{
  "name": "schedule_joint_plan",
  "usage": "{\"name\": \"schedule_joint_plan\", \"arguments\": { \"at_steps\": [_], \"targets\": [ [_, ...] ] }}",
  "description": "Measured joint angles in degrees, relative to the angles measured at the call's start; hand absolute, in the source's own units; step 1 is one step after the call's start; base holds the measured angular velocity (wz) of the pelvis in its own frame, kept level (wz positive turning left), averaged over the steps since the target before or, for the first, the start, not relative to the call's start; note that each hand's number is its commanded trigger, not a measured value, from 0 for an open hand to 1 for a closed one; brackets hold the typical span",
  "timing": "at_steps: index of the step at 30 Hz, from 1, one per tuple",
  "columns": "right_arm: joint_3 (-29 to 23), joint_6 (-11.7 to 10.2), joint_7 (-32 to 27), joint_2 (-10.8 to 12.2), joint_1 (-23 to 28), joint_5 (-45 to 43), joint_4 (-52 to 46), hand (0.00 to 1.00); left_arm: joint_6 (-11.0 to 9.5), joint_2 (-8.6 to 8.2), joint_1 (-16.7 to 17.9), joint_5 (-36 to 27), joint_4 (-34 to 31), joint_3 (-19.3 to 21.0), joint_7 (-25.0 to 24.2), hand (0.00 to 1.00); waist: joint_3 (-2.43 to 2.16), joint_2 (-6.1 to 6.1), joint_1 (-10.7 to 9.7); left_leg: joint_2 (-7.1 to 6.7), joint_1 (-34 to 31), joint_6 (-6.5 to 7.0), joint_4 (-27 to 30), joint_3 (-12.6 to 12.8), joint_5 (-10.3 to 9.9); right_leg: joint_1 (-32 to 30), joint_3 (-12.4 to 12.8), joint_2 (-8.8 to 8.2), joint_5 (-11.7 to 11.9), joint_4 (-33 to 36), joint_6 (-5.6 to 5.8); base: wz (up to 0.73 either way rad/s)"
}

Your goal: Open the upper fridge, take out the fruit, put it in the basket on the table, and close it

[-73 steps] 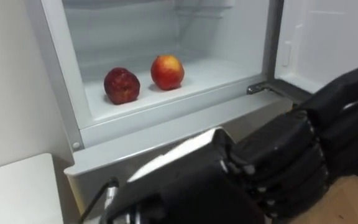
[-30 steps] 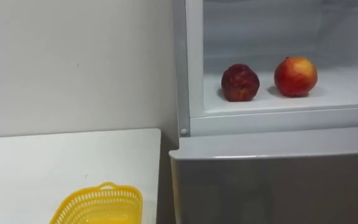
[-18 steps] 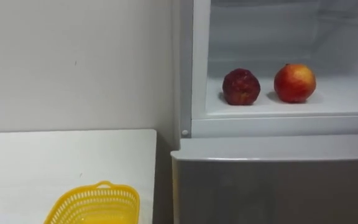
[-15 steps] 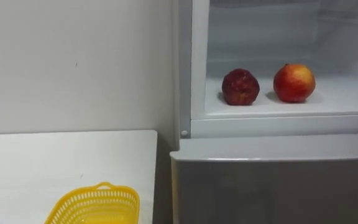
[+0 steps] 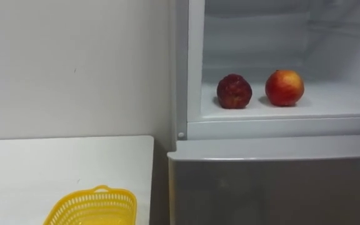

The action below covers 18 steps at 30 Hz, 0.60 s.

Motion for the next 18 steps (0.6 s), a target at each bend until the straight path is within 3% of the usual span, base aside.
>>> {"name": "schedule_joint_plan", "arguments": {
  "at_steps": [5, 6, 7, 11, 14, 16, 18],
  "targets": [
    [-0.14, -0.87, -4.35, 0.57, -0.03, 5.39, -3.47, 0.00, -0.32, -0.03, -1.13, 5.17, -0.24, -1.35, 0.01, 0.00, -0.02, -0.09, -0.13, 0.00, -0.83, -0.04, 0.09, 0.16, 0.05, -0.95, 0.24, 0.05, 0.07, 0.00, -0.11, -0.01],
    [-0.37, -1.72, -5.57, 0.99, -0.06, 7.98, -5.15, 0.00, -0.45, -0.02, -1.30, 5.61, -0.58, -1.37, 0.01, 0.00, 0.01, -0.03, -0.47, 0.00, -0.91, -0.05, 0.08, 0.17, 0.06, -0.99, 0.25, 0.09, 0.08, -0.04, -0.13, 0.00],
    [-0.47, -2.63, -6.45, 1.48, -0.26, 9.83, -6.70, 0.00, -0.63, -0.02, -1.03, 5.85, -0.63, -1.33, 0.04, 0.00, -0.24, -0.40, -0.95, -0.06, -0.79, -0.06, -0.01, 0.14, 0.06, -0.91, 0.31, 0.12, 0.08, -0.02, -0.13, 0.00],
    [-0.84, -4.66, -8.11, 2.15, -1.63, 12.97, -10.73, 0.00, -2.23, -0.01, -1.07, 6.40, -1.63, -1.11, 0.24, 0.00, -0.21, -0.33, -1.01, -0.20, -0.78, -0.09, 0.05, 0.27, 0.08, -0.90, 0.46, 0.16, 0.08, -0.03, -0.13, 0.00],
    [-1.01, -5.59, -10.33, 2.08, -1.98, 16.41, -18.80, 0.00, -4.07, 0.02, 0.21, 6.39, -3.59, -0.99, 0.31, 0.00, -0.15, -0.30, -0.89, 0.01, -0.68, -0.09, -0.13, 1.06, 0.08, -1.15, 1.32, 0.23, 0.08, -0.15, -0.13, -0.11],
    [-0.99, -6.16, -12.15, 2.09, -1.97, 17.53, -29.16, 0.00, -4.49, 0.01, 0.29, 6.34, -3.54, -1.04, 0.30, 0.00, -0.17, -0.16, -1.01, 0.03, -0.77, -0.09, -0.28, 1.52, 0.08, -1.71, 1.52, 0.26, 0.09, -0.10, -0.15, -0.16],
    [-1.00, -8.05, -13.77, 2.09, -2.14, 16.96, -35.75, 0.00, -5.09, 0.07, 0.49, 6.37, -3.59, -1.03, 0.34, 0.00, -0.13, -0.26, -1.16, -0.03, -0.90, -0.11, -0.33, 1.61, 0.09, -1.86, 1.57, 0.29, 0.14, -0.11, -0.23, -0.04]
  ]
}}
